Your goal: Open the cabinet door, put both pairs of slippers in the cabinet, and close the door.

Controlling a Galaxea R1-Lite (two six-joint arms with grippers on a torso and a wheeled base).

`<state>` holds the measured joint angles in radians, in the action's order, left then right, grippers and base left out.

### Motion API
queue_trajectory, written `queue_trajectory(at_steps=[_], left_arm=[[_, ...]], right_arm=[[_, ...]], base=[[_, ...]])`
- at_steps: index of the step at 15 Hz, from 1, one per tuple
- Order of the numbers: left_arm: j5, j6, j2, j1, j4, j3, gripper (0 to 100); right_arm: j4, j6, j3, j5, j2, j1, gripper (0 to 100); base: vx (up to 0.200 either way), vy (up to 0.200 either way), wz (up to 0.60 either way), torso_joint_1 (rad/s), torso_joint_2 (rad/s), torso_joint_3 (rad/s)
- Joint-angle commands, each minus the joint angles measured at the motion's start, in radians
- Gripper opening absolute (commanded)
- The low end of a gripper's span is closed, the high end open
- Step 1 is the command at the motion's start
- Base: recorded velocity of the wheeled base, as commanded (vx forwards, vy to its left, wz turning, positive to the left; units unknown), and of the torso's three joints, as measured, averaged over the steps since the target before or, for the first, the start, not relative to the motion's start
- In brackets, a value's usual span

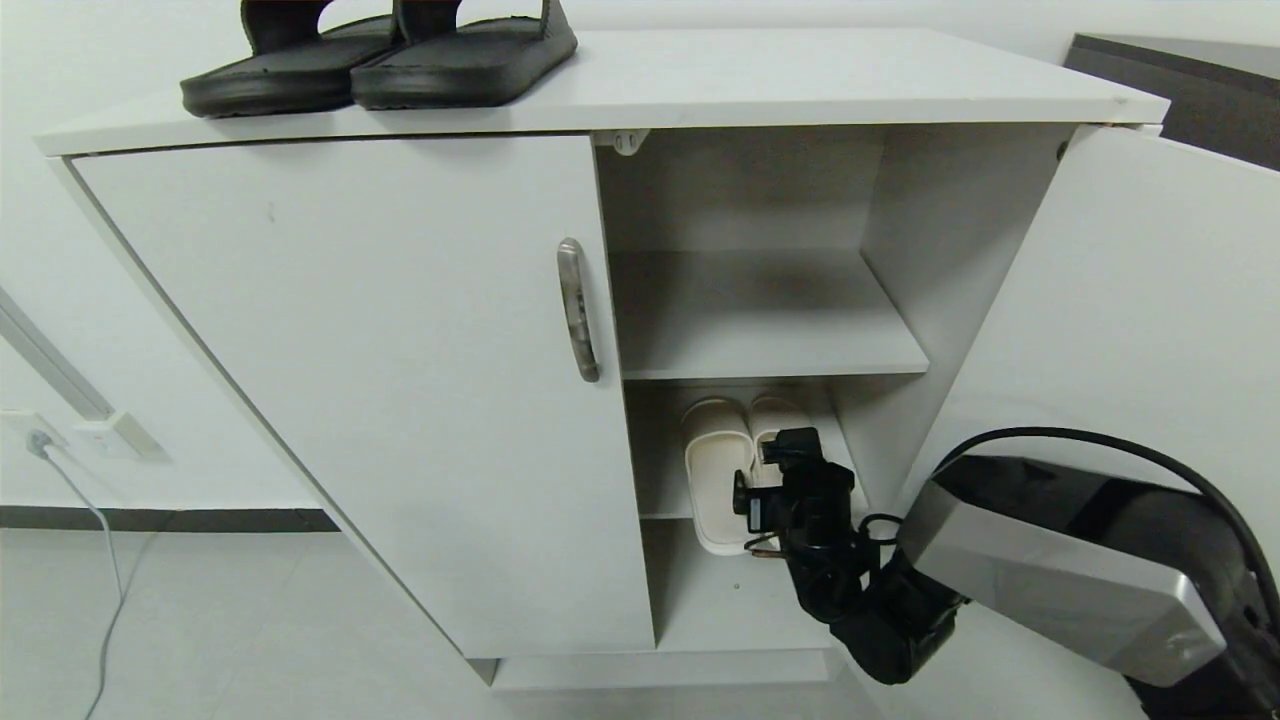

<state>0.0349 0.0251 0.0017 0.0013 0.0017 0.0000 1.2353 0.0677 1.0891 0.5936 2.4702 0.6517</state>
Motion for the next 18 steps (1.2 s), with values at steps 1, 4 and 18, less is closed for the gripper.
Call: queue_trajectory(at_steps=[1, 4, 18], left_arm=[[0.0, -0.001, 0.0, 0.0, 0.0, 0.0, 0], [0.0, -0.001, 0.0, 0.0, 0.0, 0.0, 0], [-0.001, -0.007, 0.0, 0.0, 0.0, 0.0, 0]], right_arm=[[0.075, 0.0, -0.187, 0.02, -0.135, 0.032, 100], [0.113, 0.0, -0.33, 0.038, -0.218, 0.082, 100], [0.133, -0.006, -0.344, 0.04, -0.211, 0.112, 100]], base=[[0.0, 0.0, 0.0, 0.0, 0.0, 0.0], [0.0, 0.0, 0.0, 0.0, 0.0, 0.0], [-0.1, 0.0, 0.0, 0.001, 0.0, 0.001]])
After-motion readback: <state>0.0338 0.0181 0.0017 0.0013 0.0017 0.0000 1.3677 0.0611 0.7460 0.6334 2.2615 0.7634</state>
